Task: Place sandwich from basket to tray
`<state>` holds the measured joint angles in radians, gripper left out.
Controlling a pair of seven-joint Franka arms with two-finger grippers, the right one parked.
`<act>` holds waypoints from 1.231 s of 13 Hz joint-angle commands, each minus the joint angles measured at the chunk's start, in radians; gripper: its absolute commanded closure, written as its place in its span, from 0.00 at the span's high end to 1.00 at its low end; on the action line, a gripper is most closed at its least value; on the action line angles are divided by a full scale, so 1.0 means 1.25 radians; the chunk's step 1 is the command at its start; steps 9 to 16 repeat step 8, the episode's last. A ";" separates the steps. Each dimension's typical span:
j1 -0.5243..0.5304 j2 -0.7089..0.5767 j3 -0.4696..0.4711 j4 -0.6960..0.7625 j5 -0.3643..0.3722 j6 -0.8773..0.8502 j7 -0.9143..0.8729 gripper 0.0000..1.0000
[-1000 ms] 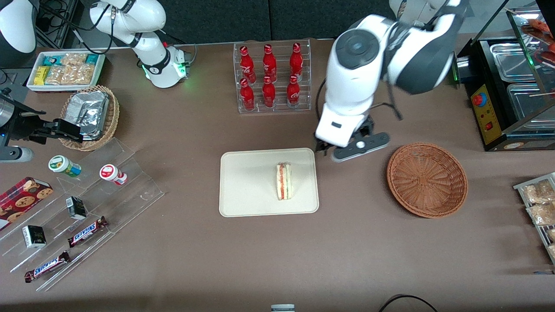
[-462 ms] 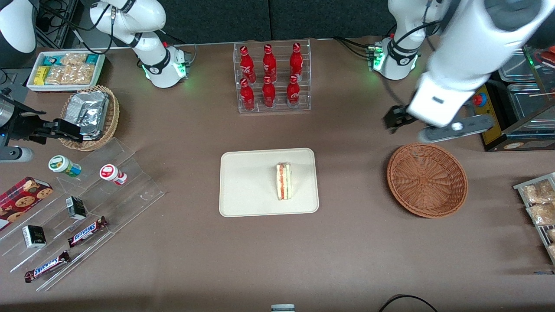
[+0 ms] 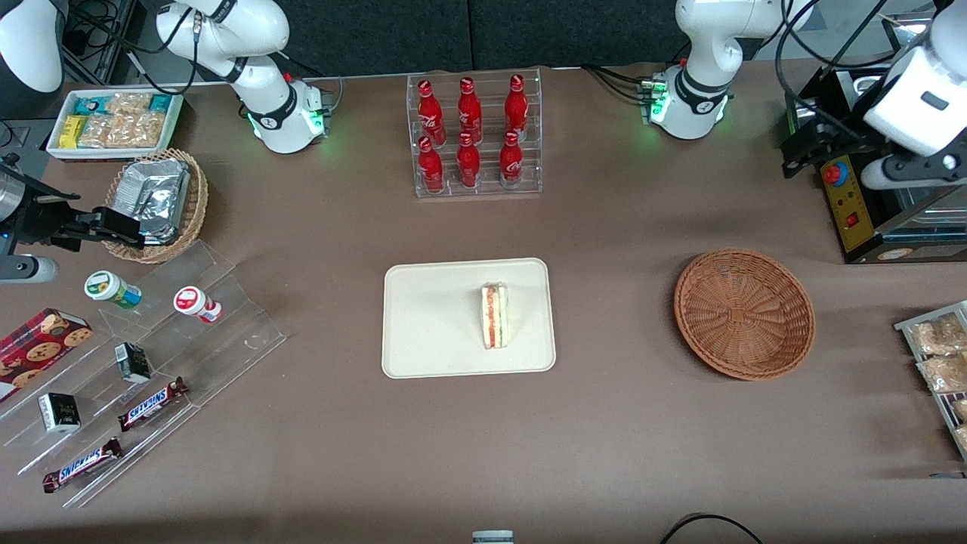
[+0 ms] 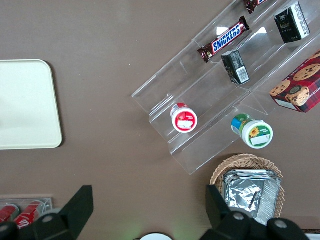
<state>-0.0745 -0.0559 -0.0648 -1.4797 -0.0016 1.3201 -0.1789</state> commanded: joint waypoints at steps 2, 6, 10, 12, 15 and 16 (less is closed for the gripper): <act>0.007 -0.098 0.008 -0.113 -0.016 0.030 0.015 1.00; 0.009 -0.087 0.038 -0.088 -0.027 0.030 0.015 1.00; 0.009 -0.085 0.042 -0.085 -0.023 0.029 0.015 1.00; 0.009 -0.085 0.042 -0.085 -0.023 0.029 0.015 1.00; 0.009 -0.085 0.042 -0.085 -0.023 0.029 0.015 1.00; 0.009 -0.085 0.042 -0.085 -0.023 0.029 0.015 1.00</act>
